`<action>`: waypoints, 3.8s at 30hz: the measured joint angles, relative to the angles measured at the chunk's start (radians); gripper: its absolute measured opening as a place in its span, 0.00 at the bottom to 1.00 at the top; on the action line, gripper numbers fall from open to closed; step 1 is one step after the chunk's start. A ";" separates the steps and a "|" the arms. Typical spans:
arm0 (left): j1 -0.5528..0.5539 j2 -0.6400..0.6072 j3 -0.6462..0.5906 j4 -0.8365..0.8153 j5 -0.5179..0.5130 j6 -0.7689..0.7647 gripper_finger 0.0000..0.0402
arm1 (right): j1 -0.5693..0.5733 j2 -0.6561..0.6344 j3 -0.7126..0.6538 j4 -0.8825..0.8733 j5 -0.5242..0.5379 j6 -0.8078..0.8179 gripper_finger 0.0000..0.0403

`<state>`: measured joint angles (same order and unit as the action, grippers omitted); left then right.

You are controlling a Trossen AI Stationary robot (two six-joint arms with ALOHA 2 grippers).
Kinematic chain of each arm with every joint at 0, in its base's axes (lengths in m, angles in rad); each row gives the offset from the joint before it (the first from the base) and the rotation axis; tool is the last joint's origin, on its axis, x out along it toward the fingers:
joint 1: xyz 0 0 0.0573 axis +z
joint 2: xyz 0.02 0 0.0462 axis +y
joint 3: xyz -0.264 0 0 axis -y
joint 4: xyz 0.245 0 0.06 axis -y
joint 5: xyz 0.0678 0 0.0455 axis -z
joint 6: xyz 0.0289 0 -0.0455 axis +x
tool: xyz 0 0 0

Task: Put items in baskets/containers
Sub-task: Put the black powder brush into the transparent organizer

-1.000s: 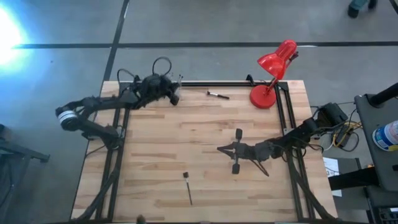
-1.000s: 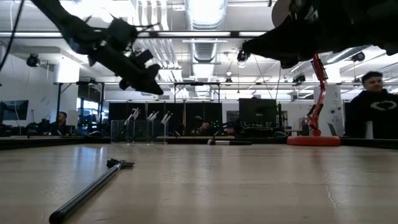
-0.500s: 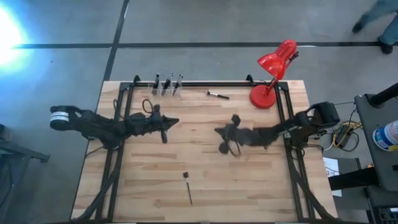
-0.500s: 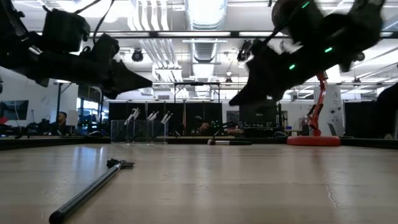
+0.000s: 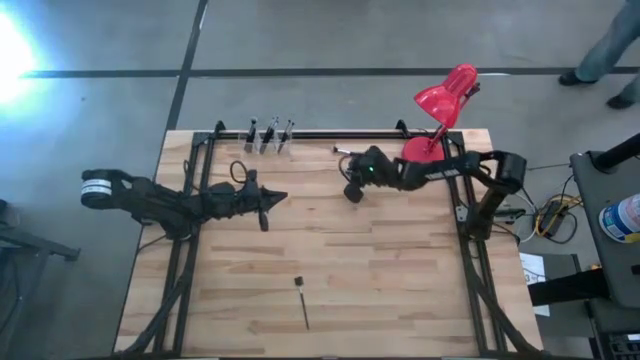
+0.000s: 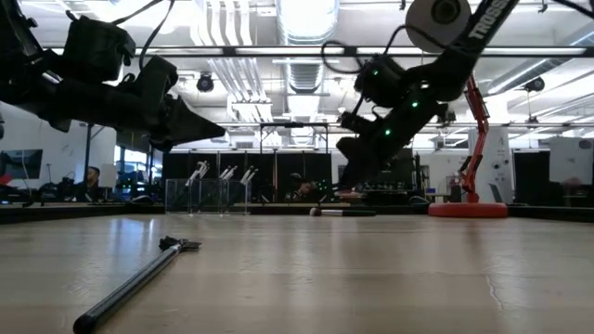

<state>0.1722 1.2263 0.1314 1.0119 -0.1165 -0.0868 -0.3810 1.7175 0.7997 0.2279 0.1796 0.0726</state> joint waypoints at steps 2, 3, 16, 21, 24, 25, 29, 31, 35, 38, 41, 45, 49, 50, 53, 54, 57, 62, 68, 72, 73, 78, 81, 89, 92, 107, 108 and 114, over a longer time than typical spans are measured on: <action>0.000 0.000 0.000 -0.002 0.000 0.000 0.00 | -0.027 0.026 0.033 -0.043 -0.001 -0.006 0.18; 0.000 0.000 0.000 -0.002 0.000 0.000 0.00 | -0.040 0.039 0.048 -0.052 -0.001 -0.006 0.20; 0.000 0.000 0.000 -0.011 0.000 0.005 0.00 | -0.146 0.196 0.248 -0.159 -0.006 -0.080 0.44; 0.000 0.001 0.000 -0.012 0.000 0.005 0.00 | -0.180 0.253 0.329 -0.258 -0.006 -0.088 0.49; 0.000 0.001 0.000 -0.012 0.000 0.005 0.00 | -0.188 0.294 0.369 -0.304 -0.005 -0.104 0.50; 0.000 0.001 0.000 -0.012 0.000 0.005 0.00 | -0.190 0.304 0.380 -0.308 -0.007 -0.107 0.50; 0.000 0.001 0.000 -0.013 0.000 0.005 0.00 | -0.193 0.333 0.410 -0.319 -0.023 -0.126 0.50; 0.000 0.001 0.000 -0.016 0.000 0.005 0.00 | -0.195 0.336 0.420 -0.337 -0.042 -0.126 0.48; 0.000 0.001 0.002 -0.019 0.000 0.005 0.00 | -0.194 0.324 0.425 -0.383 -0.056 -0.124 0.41; 0.000 0.001 0.002 -0.019 0.000 0.005 0.00 | -0.194 0.318 0.427 -0.421 -0.087 -0.120 0.34; 0.000 0.001 0.002 -0.018 0.000 0.004 0.00 | -0.194 0.314 0.428 -0.459 -0.110 -0.117 0.25; 0.000 0.001 0.002 -0.018 0.000 0.004 0.00 | -0.193 0.305 0.428 -0.499 -0.112 -0.085 0.17; 0.006 0.001 0.002 -0.020 0.000 -0.062 0.00 | -0.188 0.285 0.426 -0.564 -0.112 -0.077 0.13; 0.012 0.001 0.002 -0.020 0.000 -0.091 0.00 | -0.186 0.278 0.425 -0.587 -0.111 -0.075 0.13; 0.032 0.001 0.002 -0.020 -0.005 -0.115 0.00 | -0.176 0.252 0.421 -0.668 -0.102 -0.061 0.13; 0.038 0.001 0.001 -0.019 -0.005 -0.115 0.00 | -0.170 0.241 0.417 -0.689 -0.101 -0.061 0.13; 0.048 0.001 -0.003 -0.017 -0.004 -0.122 0.00 | -0.139 0.192 0.382 -0.701 -0.079 -0.061 0.12; 0.049 0.001 -0.005 0.000 0.042 -0.132 0.00 | -0.061 0.061 0.249 -0.620 -0.016 -0.014 0.12; 0.040 0.002 0.022 0.010 0.186 -0.193 0.00 | 0.063 -0.136 0.014 -0.298 -0.014 0.103 0.12; 0.012 0.004 0.071 -0.070 0.176 -0.176 0.01 | 0.158 -0.226 -0.135 0.026 -0.012 0.152 0.12; 0.004 0.004 0.084 -0.080 0.161 -0.171 0.02 | 0.182 -0.239 -0.166 0.113 -0.012 0.157 0.12; -0.033 0.004 0.135 -0.085 0.109 -0.173 0.12 | 0.290 -0.246 -0.267 0.441 -0.010 0.155 0.12; -0.060 0.012 0.148 0.001 0.132 -0.174 0.17 | 0.342 -0.227 -0.298 0.632 0.011 0.140 0.12; -0.116 0.076 0.177 0.183 0.168 -0.177 0.21 | 0.427 -0.173 -0.272 0.860 0.014 0.121 0.12; -0.132 0.113 0.215 0.185 0.171 -0.175 0.21 | 0.452 -0.131 -0.219 0.861 0.011 0.104 0.12; -0.164 0.217 0.339 0.184 0.175 -0.120 0.21 | 0.471 0.041 -0.055 0.822 -0.015 0.099 0.12; -0.164 0.215 0.340 0.186 0.187 -0.114 0.21 | 0.470 0.045 -0.053 0.823 -0.021 0.100 0.12; -0.165 0.209 0.340 0.184 0.208 -0.096 0.17 | 0.476 0.045 -0.049 0.823 -0.027 0.086 0.12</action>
<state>0.0072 1.4353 0.4709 1.1960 0.0911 -0.1825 0.0947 1.7624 0.7506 1.0508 0.1531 0.1589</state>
